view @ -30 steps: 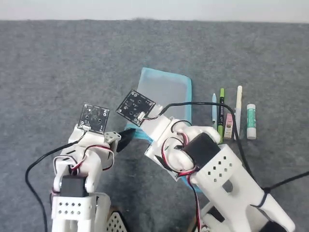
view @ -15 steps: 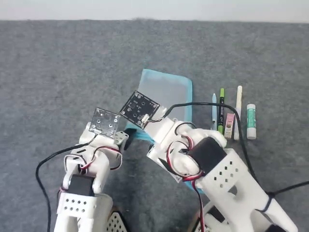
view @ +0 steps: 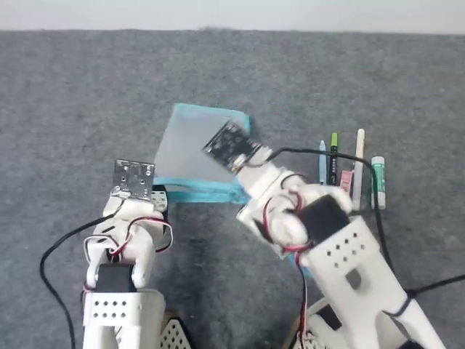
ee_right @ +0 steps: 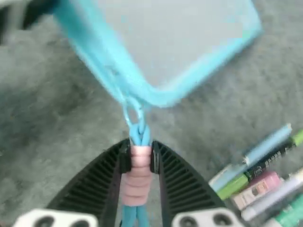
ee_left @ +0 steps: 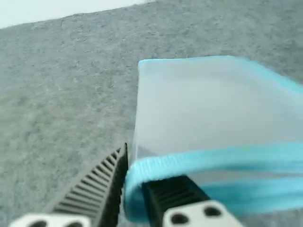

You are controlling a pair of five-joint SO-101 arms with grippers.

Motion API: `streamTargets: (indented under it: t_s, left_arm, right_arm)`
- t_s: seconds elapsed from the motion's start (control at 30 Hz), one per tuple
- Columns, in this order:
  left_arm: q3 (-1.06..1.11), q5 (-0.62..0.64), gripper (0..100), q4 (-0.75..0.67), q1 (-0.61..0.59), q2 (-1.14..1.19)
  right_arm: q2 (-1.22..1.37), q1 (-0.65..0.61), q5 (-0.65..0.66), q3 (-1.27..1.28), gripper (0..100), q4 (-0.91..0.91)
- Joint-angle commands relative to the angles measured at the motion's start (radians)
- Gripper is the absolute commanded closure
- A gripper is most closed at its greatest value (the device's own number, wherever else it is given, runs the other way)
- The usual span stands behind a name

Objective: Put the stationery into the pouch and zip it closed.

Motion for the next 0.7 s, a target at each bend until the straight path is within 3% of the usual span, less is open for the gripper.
streamTargets:
  t_s: [0.0, 0.3, 0.67]
  left_arm:
    - [-0.028, 0.035, 99, -0.021, -0.04, -0.018]
    - [-0.013, 0.109, 99, -0.021, -0.04, -0.015]
    - [-0.01, 0.109, 99, -0.021, -0.034, -0.015]
  right_arm:
    - [0.085, 0.14, 0.021, -0.012, 99.1, -0.064]
    - [0.326, 0.278, 0.02, -0.158, 99.1, -0.099]
    - [0.41, 0.305, 0.021, -0.163, 98.9, -0.124]
